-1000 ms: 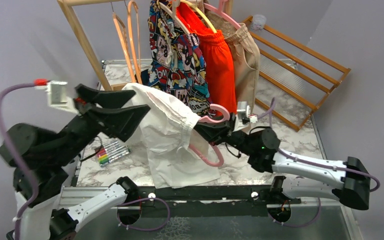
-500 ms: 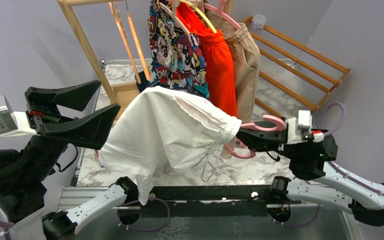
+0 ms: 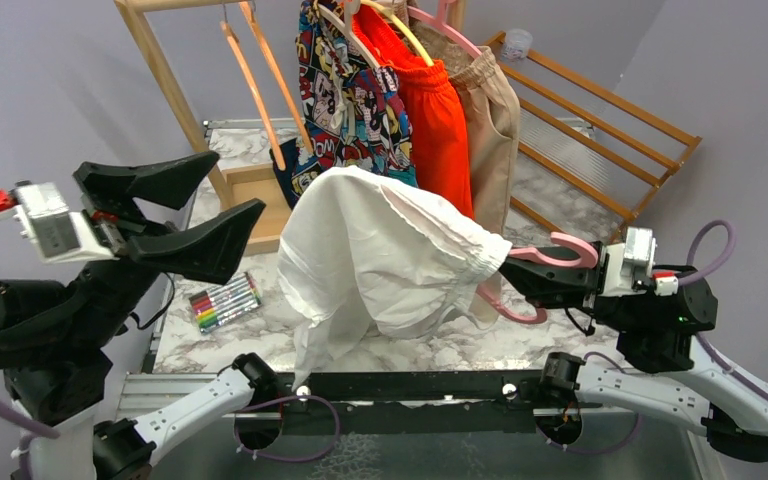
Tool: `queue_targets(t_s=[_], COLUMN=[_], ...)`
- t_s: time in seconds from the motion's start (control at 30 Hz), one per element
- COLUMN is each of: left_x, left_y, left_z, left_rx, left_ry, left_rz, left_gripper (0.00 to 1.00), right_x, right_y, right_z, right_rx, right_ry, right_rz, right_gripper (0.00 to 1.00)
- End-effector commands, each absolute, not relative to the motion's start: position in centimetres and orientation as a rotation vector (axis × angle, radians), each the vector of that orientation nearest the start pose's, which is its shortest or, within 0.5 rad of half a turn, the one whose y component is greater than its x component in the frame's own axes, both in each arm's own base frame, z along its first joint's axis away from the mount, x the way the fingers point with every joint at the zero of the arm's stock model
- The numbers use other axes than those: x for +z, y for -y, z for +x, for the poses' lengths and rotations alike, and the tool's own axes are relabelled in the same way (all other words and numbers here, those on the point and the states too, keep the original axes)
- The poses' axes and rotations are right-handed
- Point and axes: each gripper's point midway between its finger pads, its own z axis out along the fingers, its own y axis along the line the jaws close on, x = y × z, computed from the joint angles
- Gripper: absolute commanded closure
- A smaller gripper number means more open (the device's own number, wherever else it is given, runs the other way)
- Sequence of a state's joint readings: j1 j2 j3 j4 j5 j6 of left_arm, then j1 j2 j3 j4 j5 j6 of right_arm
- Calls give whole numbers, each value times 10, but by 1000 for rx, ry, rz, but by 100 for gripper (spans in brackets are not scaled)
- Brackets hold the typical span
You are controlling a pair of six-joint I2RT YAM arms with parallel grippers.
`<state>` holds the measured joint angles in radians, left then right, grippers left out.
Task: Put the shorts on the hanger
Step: Hang the shorts on the hanger.
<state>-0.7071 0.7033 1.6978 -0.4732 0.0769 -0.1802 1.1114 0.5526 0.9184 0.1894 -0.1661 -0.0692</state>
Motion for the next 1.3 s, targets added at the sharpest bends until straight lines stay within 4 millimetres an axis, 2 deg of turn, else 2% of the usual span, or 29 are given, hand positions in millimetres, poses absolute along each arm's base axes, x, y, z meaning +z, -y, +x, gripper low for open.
queue_targets(t_s=[0.0, 0.2, 0.3, 0.4, 0.57, 0.63, 0.67, 0.73, 0.97, 1.13, 1.27], left_x=[595, 584, 559, 530, 491, 470, 452, 432, 414, 377, 365], left_y=[146, 190, 215, 229, 237, 241, 245, 252, 254, 263, 269], left_z=[103, 86, 86, 93, 110, 120, 127, 131, 114, 114, 109], left_rx=[-847, -1018, -1107, -1137, -1082, -1051, -1051, -1068, -1118, -1043, -989], left_ry=[-1032, -971, -1013, -1073, -1165, -1206, -1252, -1298, -1298, -1433, -1474], left_rz=[549, 766, 877, 936, 982, 989, 994, 1014, 1091, 1191, 1270], left_gripper=[7, 7, 5, 1, 1, 1, 1, 1, 1, 1, 1], right_x=[461, 424, 408, 397, 379, 370, 365, 357, 341, 329, 318], right_y=[-217, -218, -220, -221, -223, -225, -227, -230, -244, -258, -266], right_z=[92, 87, 88, 89, 86, 84, 83, 81, 73, 73, 76], right_rx=[965, 1020, 1020, 1009, 1003, 1014, 1019, 1029, 1067, 1080, 1082], right_ry=[-901, -967, -1005, -1042, -1109, -1130, -1141, -1158, -1196, -1218, -1246], right_rz=[-734, -746, -756, -781, -840, -864, -876, -902, -1003, -1058, -1075], right_gripper=[99, 99, 99, 99, 99, 99, 99, 99, 99, 99, 99])
